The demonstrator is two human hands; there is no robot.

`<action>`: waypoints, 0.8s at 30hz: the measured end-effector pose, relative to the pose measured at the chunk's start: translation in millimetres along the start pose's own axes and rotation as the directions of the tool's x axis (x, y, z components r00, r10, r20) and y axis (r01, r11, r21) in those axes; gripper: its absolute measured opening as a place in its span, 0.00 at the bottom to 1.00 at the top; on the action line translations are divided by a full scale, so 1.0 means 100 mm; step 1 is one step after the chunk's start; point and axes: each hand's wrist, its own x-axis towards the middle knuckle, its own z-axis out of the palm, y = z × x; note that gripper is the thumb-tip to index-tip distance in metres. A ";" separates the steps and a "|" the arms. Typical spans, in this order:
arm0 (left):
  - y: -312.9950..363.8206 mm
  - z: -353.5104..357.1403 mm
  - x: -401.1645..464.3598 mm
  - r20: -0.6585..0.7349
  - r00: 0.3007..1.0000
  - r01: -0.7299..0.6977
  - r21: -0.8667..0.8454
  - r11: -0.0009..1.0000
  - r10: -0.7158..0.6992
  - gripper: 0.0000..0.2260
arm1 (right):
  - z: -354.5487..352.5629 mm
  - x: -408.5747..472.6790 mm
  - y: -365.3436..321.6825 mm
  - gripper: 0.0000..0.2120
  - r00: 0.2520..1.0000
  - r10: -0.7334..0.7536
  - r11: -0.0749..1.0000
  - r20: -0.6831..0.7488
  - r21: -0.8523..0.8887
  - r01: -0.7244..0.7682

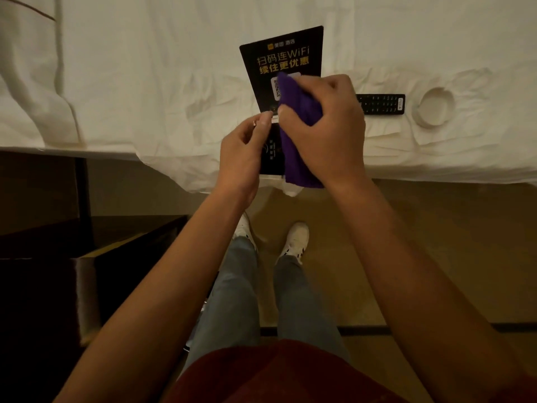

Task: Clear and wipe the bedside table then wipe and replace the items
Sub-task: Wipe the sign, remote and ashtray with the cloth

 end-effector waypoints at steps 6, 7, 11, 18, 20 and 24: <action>0.06 -0.08 0.13 -0.112 0.991 0.061 -0.118 0.991 -0.075 0.18 | 0.15 -0.55 0.00 0.20 0.997 -0.041 0.997 0.061 -0.064 0.045; 0.07 -0.12 0.14 -0.130 0.986 0.080 -0.163 0.983 -0.102 0.18 | 0.16 -0.67 0.04 0.20 0.995 -0.020 0.998 0.100 -0.056 0.026; 0.07 -0.21 0.10 0.014 0.976 0.212 -0.304 0.929 -0.218 0.16 | 0.13 -0.79 0.19 0.19 0.983 0.116 0.991 0.143 0.053 -0.125; 0.00 -0.31 -0.08 0.230 0.973 -0.004 0.158 0.987 -0.033 0.15 | -0.11 -0.27 0.15 0.17 0.991 0.124 0.980 0.053 0.153 -0.131; 0.05 -0.42 0.01 0.247 0.966 -0.206 0.538 0.817 0.081 0.16 | -0.19 -0.13 0.17 0.16 0.991 0.134 0.980 0.025 0.144 -0.136; 0.16 -0.70 0.40 0.329 0.924 -0.374 0.884 0.282 0.194 0.15 | -0.21 -0.02 0.29 0.17 0.984 0.176 0.977 0.008 0.118 -0.175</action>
